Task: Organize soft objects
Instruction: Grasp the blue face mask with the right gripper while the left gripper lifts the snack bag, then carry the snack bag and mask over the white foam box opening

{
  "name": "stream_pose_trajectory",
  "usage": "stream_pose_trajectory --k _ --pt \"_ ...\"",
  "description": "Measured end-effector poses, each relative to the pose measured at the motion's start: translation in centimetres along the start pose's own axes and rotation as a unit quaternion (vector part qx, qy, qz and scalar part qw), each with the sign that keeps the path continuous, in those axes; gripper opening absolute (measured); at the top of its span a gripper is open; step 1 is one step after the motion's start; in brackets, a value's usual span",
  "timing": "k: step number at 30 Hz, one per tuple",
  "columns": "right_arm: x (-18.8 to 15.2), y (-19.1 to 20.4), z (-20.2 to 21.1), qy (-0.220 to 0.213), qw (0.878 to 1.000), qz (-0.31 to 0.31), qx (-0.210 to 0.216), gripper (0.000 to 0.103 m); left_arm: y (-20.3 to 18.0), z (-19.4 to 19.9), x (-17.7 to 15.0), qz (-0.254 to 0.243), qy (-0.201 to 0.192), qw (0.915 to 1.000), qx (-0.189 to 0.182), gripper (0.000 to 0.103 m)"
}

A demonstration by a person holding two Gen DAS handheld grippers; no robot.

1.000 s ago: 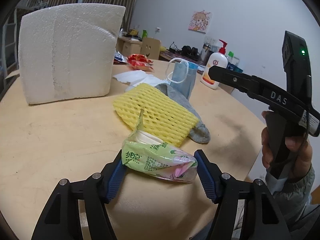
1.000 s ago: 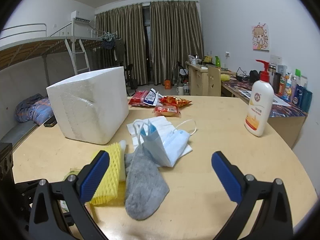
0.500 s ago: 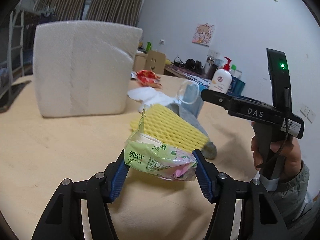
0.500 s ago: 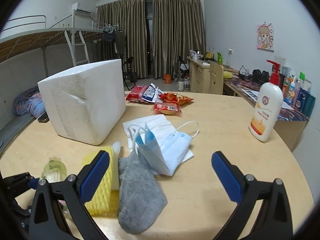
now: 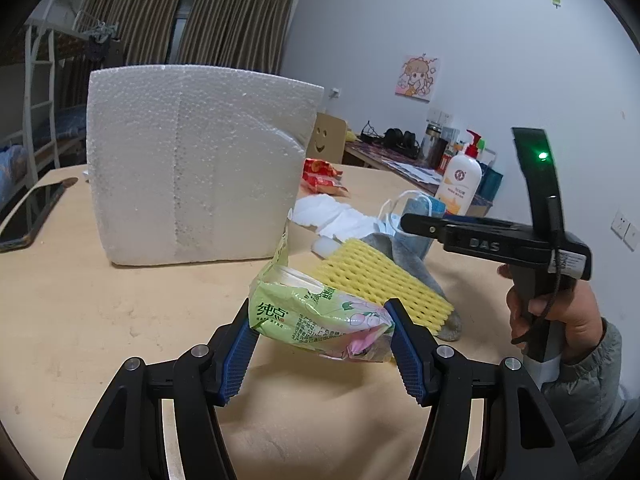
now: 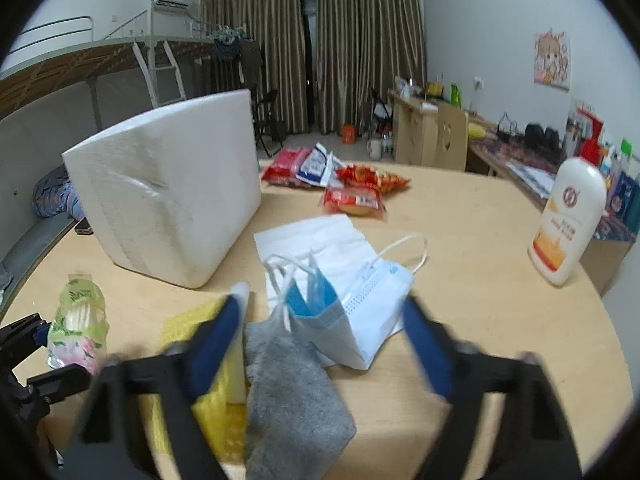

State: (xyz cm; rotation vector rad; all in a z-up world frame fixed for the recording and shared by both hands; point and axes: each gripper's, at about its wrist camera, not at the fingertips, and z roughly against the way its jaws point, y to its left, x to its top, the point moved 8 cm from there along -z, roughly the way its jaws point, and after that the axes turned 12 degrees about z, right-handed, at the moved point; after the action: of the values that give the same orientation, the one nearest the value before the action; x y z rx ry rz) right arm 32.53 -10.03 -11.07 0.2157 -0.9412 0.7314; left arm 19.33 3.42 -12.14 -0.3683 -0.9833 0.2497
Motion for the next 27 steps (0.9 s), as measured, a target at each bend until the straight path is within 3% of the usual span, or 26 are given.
stream_pose_trajectory --k 1,3,5,8,15,27 --pt "-0.2 -0.1 -0.3 0.006 1.0 -0.003 0.003 0.059 0.1 0.0 0.0 0.001 0.0 1.0 -0.002 0.064" --pt "-0.6 -0.4 -0.7 0.016 1.0 -0.005 0.001 0.056 0.0 0.0 -0.1 0.0 0.001 1.0 -0.005 0.064" --pt "-0.9 -0.4 -0.8 0.02 1.0 -0.007 0.002 0.033 -0.2 0.2 -0.1 -0.008 -0.006 0.9999 -0.008 0.064" --pt "-1.2 -0.5 -0.6 0.02 1.0 -0.015 0.007 0.018 -0.5 0.2 -0.1 -0.015 -0.006 0.9999 -0.007 0.064" --pt "-1.3 -1.1 1.3 -0.007 0.999 -0.041 0.015 0.014 -0.4 0.7 -0.1 -0.018 -0.014 0.9997 -0.014 0.064" --pt "2.2 -1.4 8.4 -0.098 0.994 -0.044 0.005 0.014 -2.3 3.2 1.1 -0.049 -0.055 0.9973 -0.008 0.064"
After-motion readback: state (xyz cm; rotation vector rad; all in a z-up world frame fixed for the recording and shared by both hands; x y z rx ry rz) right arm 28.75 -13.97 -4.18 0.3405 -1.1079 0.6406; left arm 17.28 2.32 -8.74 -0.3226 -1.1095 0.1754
